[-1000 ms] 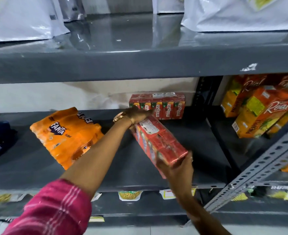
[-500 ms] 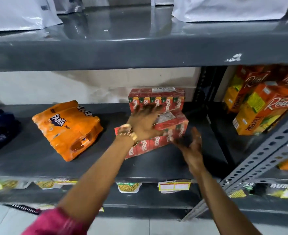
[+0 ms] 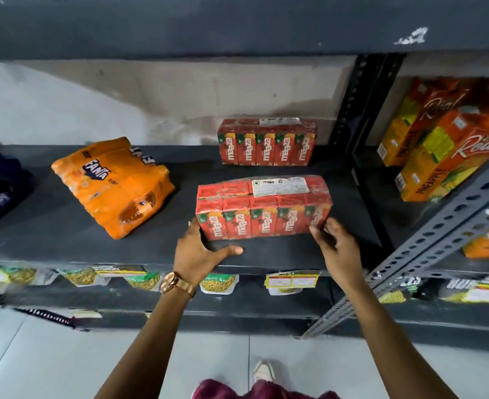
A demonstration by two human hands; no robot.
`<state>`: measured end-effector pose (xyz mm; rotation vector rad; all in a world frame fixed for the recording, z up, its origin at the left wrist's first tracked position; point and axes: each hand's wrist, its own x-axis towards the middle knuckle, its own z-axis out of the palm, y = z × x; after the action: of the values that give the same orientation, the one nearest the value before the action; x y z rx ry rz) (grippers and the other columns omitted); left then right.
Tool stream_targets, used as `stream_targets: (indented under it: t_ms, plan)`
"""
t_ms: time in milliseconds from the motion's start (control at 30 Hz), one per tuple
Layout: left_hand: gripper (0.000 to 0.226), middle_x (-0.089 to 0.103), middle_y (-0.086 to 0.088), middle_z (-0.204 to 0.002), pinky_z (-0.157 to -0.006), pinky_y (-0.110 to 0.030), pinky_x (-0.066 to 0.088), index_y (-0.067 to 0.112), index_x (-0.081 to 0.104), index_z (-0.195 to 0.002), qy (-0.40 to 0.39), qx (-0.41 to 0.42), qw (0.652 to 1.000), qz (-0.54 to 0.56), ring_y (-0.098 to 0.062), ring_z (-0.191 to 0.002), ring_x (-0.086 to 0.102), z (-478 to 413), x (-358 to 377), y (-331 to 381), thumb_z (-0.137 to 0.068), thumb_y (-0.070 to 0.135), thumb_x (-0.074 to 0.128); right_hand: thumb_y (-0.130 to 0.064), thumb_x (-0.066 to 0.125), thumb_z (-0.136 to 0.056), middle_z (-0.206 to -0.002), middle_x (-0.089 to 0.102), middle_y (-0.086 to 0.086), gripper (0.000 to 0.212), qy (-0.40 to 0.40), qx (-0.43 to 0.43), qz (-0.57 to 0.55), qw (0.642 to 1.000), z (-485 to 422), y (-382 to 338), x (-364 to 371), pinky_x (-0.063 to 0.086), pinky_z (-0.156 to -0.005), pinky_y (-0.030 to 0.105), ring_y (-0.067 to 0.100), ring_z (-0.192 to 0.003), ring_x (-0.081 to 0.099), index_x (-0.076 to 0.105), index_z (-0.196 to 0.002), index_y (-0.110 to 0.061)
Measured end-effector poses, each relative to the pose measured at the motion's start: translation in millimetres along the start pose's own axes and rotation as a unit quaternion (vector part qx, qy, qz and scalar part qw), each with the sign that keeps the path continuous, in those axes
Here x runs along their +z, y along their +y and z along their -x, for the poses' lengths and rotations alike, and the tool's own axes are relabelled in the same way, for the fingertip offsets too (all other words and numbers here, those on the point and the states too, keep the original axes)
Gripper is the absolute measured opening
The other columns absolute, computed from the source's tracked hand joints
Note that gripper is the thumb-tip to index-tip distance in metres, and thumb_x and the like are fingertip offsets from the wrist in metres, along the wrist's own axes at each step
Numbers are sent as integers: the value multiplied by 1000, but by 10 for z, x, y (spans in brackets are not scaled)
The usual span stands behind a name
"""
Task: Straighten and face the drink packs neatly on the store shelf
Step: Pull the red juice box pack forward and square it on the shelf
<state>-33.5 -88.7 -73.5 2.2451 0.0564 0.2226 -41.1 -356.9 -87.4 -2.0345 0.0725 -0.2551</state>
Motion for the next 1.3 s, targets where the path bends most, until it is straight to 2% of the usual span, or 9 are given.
stream_targets:
  t_ms: [233, 400, 567, 767, 867, 933, 1100, 1233, 1300]
  plan:
    - [83, 67, 7, -86, -65, -10, 39, 11, 58, -101, 19, 41, 998, -48, -10, -75, 60, 200, -57, -142, -39, 59, 86, -41, 72, -72, -129, 64, 4, 70, -12, 7, 64, 998, 533, 252, -212, 45, -103, 30, 18, -122, 56, 55, -132, -9]
    - [74, 76, -5, -85, -65, -10, 42, 8, 66, -92, 60, 45, 997, -36, -13, -73, 67, 289, 4, -192, -45, 64, 78, -23, 82, -69, -108, 72, -1, 51, 88, -54, 109, 989, 524, 312, -146, 45, -81, 4, 14, -96, 70, 68, -117, -8]
    - [80, 76, -5, -81, -65, -20, 51, 8, 67, -88, 50, 81, 994, -57, -17, -70, 72, 289, -36, -292, -52, 79, 61, -16, 85, -64, -96, 70, -10, 43, 139, -78, 80, 984, 534, 329, -132, 59, -69, 27, 1, -84, 68, 73, -105, -9]
    - [85, 77, -4, -82, -58, -20, 55, 9, 69, -90, 24, 91, 994, -50, -12, -69, 71, 284, -77, -320, -56, 85, 54, -8, 85, -61, -86, 60, -46, 48, 151, -57, 10, 987, 549, 354, -91, 56, -79, 18, -15, -85, 65, 67, -105, -16]
    - [83, 76, 3, -85, -64, -7, 49, 13, 69, -93, 6, 64, 998, -17, -1, -83, 65, 275, -117, -323, -51, 85, 58, -37, 78, -69, -92, 72, -14, 41, 167, -72, 29, 983, 564, 362, -90, 60, -70, 27, -3, -78, 69, 71, -100, -11]
    - [83, 72, 12, -86, -66, 1, 45, 15, 69, -93, 5, 47, 999, -7, 4, -90, 62, 282, -142, -300, -49, 85, 59, -55, 66, -75, -93, 71, -2, 56, 184, -99, 42, 977, 588, 287, -78, 52, -66, 8, -12, -74, 62, 73, -97, -4]
    - [55, 64, 20, -89, -67, 4, 42, 18, 63, -99, -23, 38, 999, 19, 9, -76, 64, 298, -141, -249, -57, 46, 84, -40, 66, -75, -112, 66, 8, 53, 203, -88, 69, 973, 705, 174, 26, 50, -63, 25, 4, -71, 52, 67, -112, -1]
    - [55, 67, 9, -104, -78, -6, 48, 23, 55, -113, -56, 37, 998, 18, -8, -91, 66, 314, -127, -328, -67, 31, 84, -38, 73, -79, -138, 55, 6, 63, 244, 34, -1, 969, 1006, 23, 273, 43, -101, 23, 20, -123, 55, 50, -134, -16]
    - [73, 61, 7, -124, -96, -26, 49, 33, 42, -129, -103, 39, 994, 21, -12, -113, 58, 285, -220, -354, -68, 37, 81, -41, 70, -79, -122, 58, 3, 48, 263, 39, -34, 963, 1224, -172, 496, 46, -94, 20, 21, -112, 57, 56, -121, -22]
